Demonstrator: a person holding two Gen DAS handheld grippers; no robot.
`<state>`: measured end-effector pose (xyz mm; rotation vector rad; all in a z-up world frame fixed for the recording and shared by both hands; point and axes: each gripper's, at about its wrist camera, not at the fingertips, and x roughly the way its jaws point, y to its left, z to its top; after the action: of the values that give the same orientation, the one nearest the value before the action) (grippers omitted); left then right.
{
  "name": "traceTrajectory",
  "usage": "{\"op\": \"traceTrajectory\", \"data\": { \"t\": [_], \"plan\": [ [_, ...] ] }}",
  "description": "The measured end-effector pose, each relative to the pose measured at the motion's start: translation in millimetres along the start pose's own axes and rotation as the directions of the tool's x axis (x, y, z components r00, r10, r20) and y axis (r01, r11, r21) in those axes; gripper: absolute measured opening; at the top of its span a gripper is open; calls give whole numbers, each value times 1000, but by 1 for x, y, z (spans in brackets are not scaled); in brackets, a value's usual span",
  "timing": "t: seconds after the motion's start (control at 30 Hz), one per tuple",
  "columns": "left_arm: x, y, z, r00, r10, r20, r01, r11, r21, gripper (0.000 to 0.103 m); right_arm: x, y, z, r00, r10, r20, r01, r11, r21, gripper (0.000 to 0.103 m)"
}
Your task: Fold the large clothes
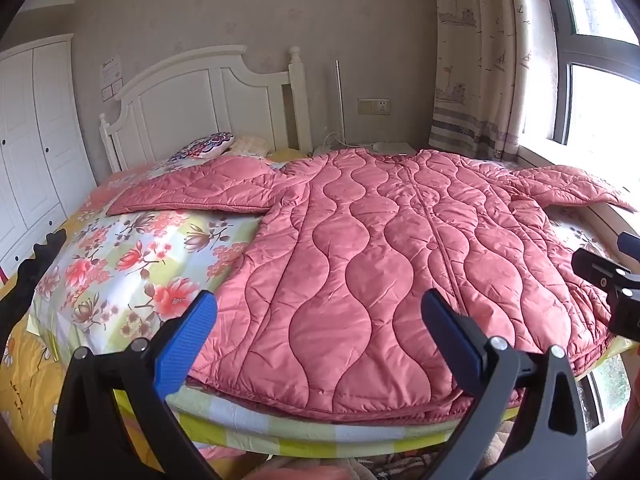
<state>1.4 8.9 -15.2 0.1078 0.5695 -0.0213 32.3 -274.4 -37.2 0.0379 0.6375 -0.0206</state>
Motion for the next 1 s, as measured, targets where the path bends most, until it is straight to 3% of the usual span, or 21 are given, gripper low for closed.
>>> {"op": "traceTrajectory", "data": {
  "t": [1.0],
  "plan": [
    [8,3,-8,1000,3,-30,-3,1000,1,101,7,0,-2,1000,-4,0,4,1000,7,99]
  ]
}}
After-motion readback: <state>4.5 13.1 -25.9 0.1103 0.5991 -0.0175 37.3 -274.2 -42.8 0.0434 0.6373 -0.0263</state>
